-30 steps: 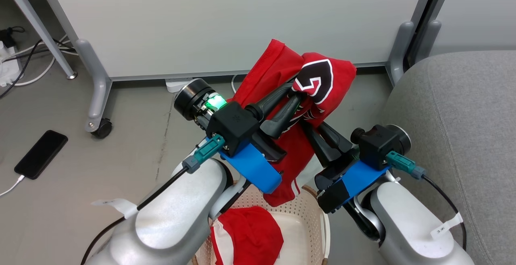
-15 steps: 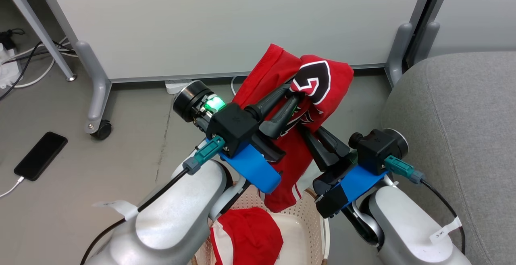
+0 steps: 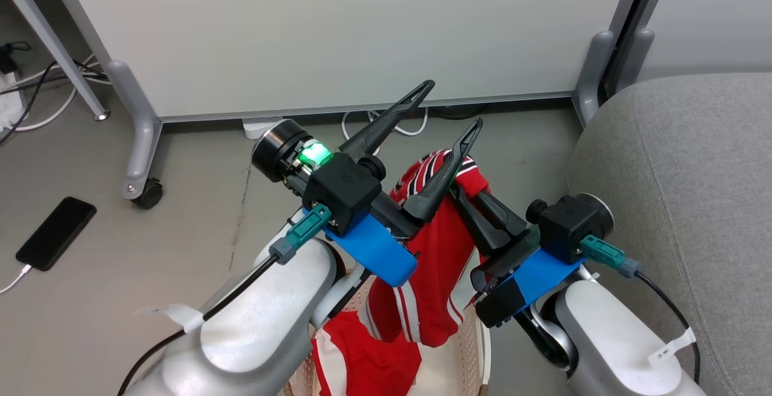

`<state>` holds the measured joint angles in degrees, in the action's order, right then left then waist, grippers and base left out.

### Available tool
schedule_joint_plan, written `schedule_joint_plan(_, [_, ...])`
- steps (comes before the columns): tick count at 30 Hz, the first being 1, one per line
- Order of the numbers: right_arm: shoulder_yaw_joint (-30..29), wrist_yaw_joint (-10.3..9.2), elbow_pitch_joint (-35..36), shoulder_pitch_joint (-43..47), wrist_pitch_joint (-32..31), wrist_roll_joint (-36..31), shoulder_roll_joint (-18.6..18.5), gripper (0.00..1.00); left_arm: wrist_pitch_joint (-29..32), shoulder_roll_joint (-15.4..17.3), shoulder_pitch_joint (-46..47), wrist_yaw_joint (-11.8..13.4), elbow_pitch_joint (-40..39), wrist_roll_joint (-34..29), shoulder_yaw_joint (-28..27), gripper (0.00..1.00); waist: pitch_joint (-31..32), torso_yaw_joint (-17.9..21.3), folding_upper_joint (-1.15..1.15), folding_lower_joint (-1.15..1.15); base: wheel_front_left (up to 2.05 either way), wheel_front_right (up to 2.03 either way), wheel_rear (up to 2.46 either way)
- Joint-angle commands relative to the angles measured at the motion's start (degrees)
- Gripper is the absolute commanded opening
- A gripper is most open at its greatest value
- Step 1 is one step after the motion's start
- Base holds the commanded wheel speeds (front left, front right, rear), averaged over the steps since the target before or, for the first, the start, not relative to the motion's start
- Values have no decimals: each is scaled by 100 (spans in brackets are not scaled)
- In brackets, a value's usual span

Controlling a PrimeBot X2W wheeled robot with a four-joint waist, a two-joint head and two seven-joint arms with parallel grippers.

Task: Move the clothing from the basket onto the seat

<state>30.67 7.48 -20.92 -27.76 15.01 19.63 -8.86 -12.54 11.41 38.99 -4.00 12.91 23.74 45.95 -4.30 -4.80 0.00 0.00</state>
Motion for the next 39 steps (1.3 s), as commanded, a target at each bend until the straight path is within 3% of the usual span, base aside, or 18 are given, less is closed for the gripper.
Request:
schedule_joint_plan(1, [-76,3,54,61,26,-34,-2,0,-23,32,53,42,-8,7,-4,100,-29,25,0,0,0,0,0])
schedule_joint_plan(16, [-807,3,330,209,26,-228,83,0,4,86,116,95,5,22,54,100,-464,556,0,0,0,0,0])
schedule_joint_plan(39, [-1691,3,889,705,26,-550,275,0,19,38,236,44,191,-13,316,100,-892,2093,0,0,0,0,0])
